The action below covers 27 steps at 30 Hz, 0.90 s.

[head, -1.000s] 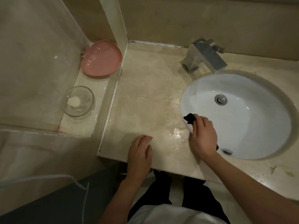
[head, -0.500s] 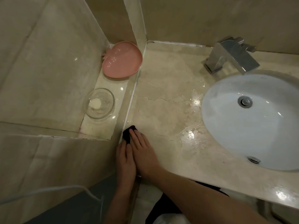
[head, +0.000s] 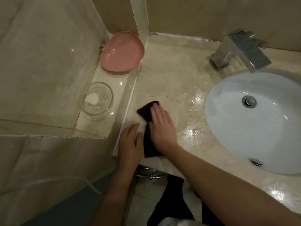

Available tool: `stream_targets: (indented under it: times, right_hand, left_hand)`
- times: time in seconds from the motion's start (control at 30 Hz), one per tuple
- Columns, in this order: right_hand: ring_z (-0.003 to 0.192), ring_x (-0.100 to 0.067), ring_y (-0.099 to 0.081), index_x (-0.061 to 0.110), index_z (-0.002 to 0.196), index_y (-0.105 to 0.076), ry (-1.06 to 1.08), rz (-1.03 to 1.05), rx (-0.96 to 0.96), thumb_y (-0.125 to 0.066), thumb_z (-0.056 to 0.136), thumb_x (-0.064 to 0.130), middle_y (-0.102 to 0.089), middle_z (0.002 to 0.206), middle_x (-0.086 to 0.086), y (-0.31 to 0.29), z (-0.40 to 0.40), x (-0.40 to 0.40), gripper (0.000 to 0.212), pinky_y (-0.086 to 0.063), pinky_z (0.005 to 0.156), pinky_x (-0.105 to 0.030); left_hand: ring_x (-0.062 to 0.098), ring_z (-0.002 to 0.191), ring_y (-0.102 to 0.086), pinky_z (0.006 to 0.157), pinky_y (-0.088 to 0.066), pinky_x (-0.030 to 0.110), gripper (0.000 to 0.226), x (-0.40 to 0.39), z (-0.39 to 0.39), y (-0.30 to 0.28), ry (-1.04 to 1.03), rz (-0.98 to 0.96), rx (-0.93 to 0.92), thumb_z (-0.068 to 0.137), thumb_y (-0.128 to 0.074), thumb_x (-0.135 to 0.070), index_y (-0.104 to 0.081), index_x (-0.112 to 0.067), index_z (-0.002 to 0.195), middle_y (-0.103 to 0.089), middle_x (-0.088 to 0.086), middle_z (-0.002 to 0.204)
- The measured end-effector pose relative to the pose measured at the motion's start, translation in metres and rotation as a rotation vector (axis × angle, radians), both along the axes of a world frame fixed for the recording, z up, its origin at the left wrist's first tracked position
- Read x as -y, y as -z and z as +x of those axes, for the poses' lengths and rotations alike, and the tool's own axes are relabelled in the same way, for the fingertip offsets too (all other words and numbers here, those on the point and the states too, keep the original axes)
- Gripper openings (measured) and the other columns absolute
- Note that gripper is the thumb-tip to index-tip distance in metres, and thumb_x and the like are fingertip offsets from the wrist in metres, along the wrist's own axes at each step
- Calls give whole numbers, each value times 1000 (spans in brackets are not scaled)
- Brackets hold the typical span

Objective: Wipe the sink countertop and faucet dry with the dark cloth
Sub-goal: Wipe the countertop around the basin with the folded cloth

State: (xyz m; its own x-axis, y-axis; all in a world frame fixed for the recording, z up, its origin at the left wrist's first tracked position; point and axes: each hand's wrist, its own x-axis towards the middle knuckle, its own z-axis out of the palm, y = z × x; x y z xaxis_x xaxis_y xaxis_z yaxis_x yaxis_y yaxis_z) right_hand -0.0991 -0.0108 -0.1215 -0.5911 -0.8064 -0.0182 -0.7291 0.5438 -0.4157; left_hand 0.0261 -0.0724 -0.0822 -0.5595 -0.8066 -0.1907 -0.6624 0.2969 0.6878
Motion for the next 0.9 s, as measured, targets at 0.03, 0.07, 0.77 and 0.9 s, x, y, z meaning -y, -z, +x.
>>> stream_targets:
  times: [0.03,0.07,0.77,0.9]
  right_hand:
    - [149,-27,-28,3,152,-35,40,-10,-18,-30,102,27,-31,160,-13,-1,-15,-9,55,-23,122,-41]
    - [148,-27,-30,3,151,-37,80,-13,-41,-31,102,25,-32,160,-12,-1,-29,-20,54,-23,122,-40]
    - [147,-30,-27,9,151,-40,-407,-59,-120,-47,99,26,-33,160,-12,2,-13,42,55,-19,121,-43]
    - [152,-26,-20,4,153,-32,-452,-59,-129,-36,104,30,-29,161,-11,10,-36,57,56,-10,125,-42]
  left_hand:
    - [15,128,-47,110,-40,35,37,-1,-2,3,9,-25,-2,102,-52,-17,-57,-17,139,-53,3,140]
    - [17,126,-49,108,-43,39,35,-2,-5,6,16,-54,-5,102,-52,-17,-59,-17,136,-53,3,136]
    - [17,145,-31,117,-28,40,59,-29,-20,41,-232,-183,-51,107,-17,-43,-33,-9,153,-35,11,158]
    - [7,143,-28,117,-27,35,56,-27,-20,44,-206,-178,-23,106,-21,-40,-34,-12,153,-37,8,158]
